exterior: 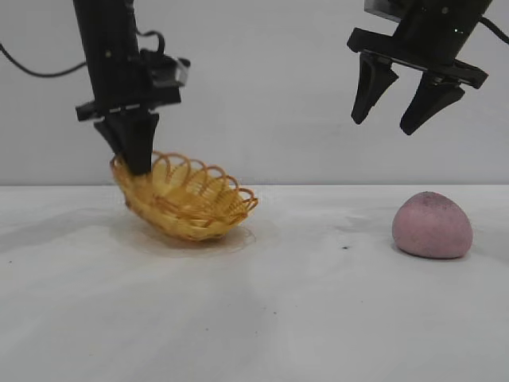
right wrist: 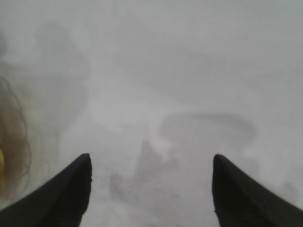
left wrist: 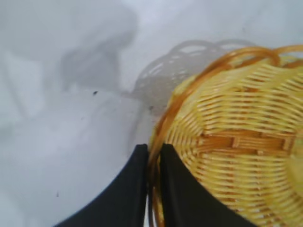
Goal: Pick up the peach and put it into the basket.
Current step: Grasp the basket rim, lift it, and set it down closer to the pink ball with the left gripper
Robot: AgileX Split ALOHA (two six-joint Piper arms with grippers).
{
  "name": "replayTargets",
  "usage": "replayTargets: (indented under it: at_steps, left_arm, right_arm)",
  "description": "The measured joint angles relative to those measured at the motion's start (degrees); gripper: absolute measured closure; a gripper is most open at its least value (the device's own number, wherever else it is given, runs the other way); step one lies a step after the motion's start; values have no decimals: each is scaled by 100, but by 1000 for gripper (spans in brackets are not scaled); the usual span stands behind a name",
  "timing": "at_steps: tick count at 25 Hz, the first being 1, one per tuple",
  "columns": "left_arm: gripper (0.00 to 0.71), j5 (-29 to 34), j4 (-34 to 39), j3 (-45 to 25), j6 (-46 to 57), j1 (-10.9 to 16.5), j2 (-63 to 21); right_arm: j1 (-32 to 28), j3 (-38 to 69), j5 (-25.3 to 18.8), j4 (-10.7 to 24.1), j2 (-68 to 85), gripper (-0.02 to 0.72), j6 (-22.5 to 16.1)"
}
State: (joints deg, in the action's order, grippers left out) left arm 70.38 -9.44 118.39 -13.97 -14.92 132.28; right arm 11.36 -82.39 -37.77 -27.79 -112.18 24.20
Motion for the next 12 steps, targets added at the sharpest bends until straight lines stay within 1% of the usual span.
replayTargets:
  at_steps: [2,4,7,10,12]
  left_arm:
    - [710,0,-62,0,493,0,-192]
    - [710,0,-291,-40,825,0,-345]
    - [710,-13,-701,-388,991,-9,-599]
    - [710,-87,-1013,-1159,1136,-9,-907]
    - [710,-448,-1276,-1825,1216,-9,-1169]
  right_arm:
    - [0,0,0,0,0,246,0]
    - [0,0,14,0,0,246,0]
    - [0,0,58,0,0,246,0]
    - [0,0,69,0,0,246,0]
    - [0,0,82,-4,0,246,9]
